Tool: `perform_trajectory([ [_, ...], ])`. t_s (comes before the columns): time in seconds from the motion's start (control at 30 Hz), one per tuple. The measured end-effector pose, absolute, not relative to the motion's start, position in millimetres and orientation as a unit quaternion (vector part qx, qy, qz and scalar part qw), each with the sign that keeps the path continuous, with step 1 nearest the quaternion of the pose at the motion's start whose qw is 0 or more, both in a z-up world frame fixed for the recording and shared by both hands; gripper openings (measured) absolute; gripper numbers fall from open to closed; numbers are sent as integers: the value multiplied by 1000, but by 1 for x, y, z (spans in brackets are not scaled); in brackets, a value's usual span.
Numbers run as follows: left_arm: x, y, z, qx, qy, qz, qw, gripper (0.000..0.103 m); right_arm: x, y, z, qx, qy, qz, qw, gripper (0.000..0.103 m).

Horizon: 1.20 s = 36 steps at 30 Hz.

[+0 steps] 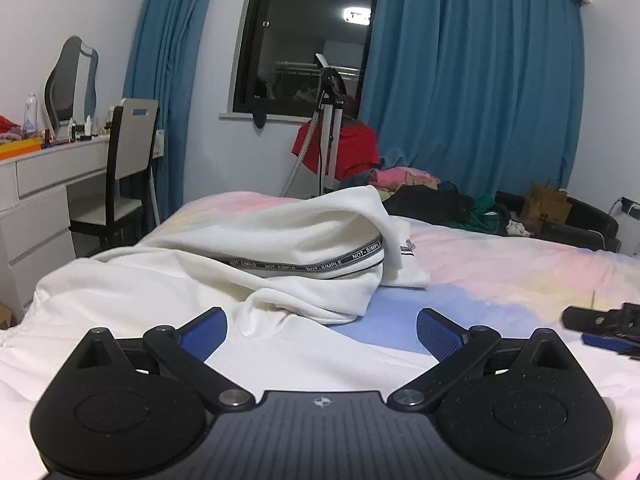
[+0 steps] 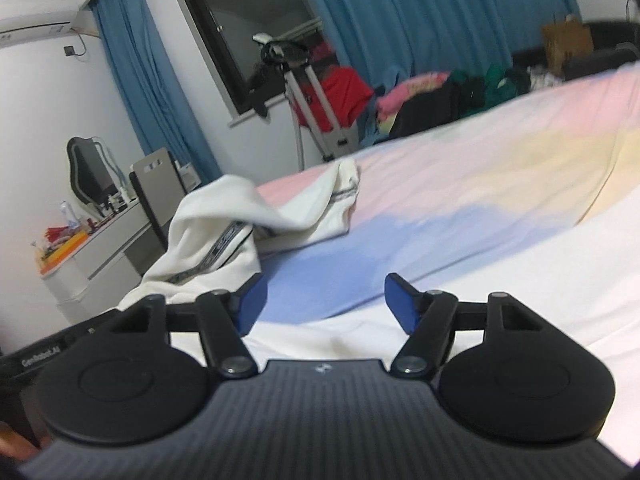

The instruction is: Fold clothes

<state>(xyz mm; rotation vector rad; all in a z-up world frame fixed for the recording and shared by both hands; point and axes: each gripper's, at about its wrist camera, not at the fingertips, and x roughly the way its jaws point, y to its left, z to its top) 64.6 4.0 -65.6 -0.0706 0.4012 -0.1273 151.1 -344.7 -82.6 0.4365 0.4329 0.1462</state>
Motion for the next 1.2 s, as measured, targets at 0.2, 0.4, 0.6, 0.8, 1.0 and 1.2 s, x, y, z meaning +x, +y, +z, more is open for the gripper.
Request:
perform_trajectory([
  [0.2, 66, 13, -72, -67, 209, -64, 973, 102, 216, -335, -106, 302, 273, 76, 910, 56],
  [0.4, 84, 30, -93, -113, 233, -61, 964, 102, 307, -311, -135, 383, 284, 51, 878, 55],
  [0.6, 106, 43, -117, -183, 262, -86, 944, 101, 380, -292, -169, 434, 271, -6, 859, 52],
  [0.8, 119, 47, -129, -187, 241, -115, 945, 101, 415, -292, -170, 433, 252, -73, 862, 12],
  [1.0, 127, 43, -130, -190, 240, -123, 944, 100, 391, -342, -131, 397, 196, -101, 891, 8],
  [1.2, 119, 35, -123, -181, 232, -126, 947, 100, 336, -455, -92, 368, 153, -182, 899, 8],
])
